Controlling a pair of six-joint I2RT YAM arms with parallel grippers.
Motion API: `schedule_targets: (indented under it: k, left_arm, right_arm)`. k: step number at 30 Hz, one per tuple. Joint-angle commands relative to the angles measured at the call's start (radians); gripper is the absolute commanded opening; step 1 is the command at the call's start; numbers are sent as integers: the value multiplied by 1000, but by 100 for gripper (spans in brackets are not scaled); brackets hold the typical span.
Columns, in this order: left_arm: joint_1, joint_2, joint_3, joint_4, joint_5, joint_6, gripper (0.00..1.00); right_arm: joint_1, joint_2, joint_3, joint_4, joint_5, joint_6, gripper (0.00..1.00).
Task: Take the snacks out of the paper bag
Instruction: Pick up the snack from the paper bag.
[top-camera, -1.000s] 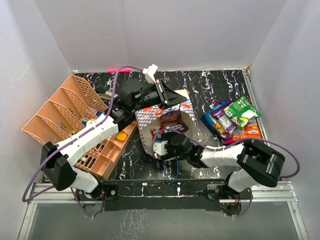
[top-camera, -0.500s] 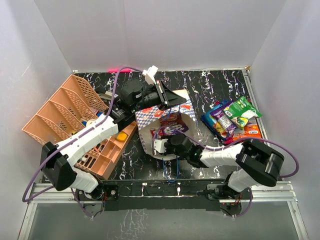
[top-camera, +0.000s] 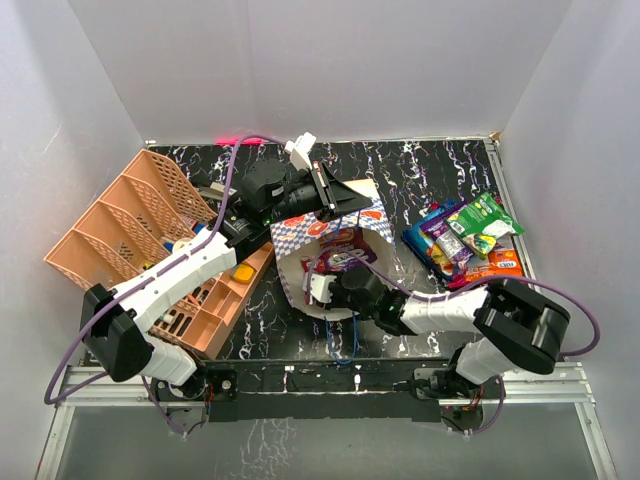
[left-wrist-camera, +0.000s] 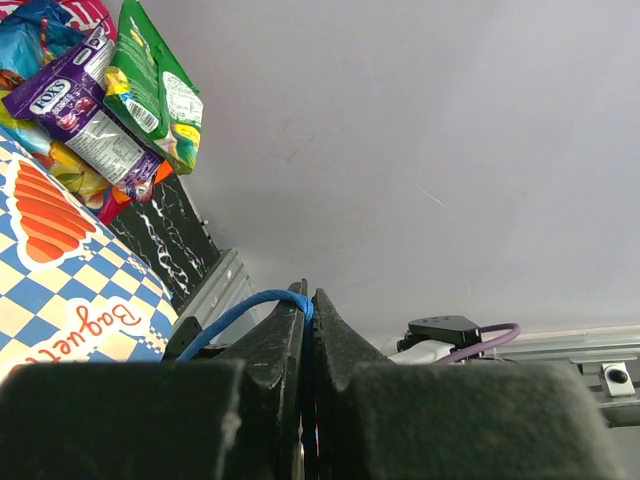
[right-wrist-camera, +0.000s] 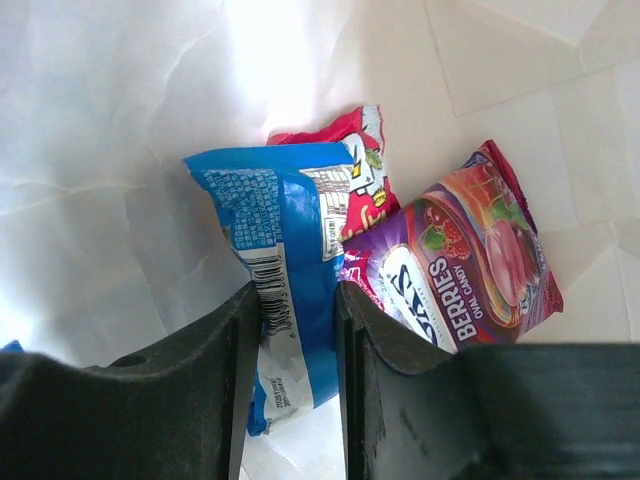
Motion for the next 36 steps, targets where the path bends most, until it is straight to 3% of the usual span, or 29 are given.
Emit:
schedule_targets:
  k: [1,9,14,19,23,26,29,31,36]
  left_arm:
    - [4,-50,34,14,-1,13,0]
    - [4,-50,43,0,-2,17,0]
    - [4,-50,13,11,-11,19,0]
    - [4,-50,18,6,-15,24,0]
    - [4,-50,20,-1,-27,32,0]
    - [4,-50,32,-29,-42,44,0]
    - [4,-50,45,-50,-46,54,0]
    - [4,-51,44,-56,-52,59,0]
    - [4,-78,30,-59,-75,67,0]
  right_arm:
    - [0,-117,6,63,-38,146,35]
    - [0,-292,-11,-46,-79,362,29]
    - [-2,-400,-17,-146,-77,590,29]
    - [-9,-499,-54,-198,72,776,27]
    - [-9,-521,-64,-199,99,876,27]
    - [-10,-510,-35,-229,72,931,26]
    - [-9,-530,17,-306,31,950,19]
    - [-9,-573,56,-374,15,951,15]
    - [-9,-730,114,-513,18,961,15]
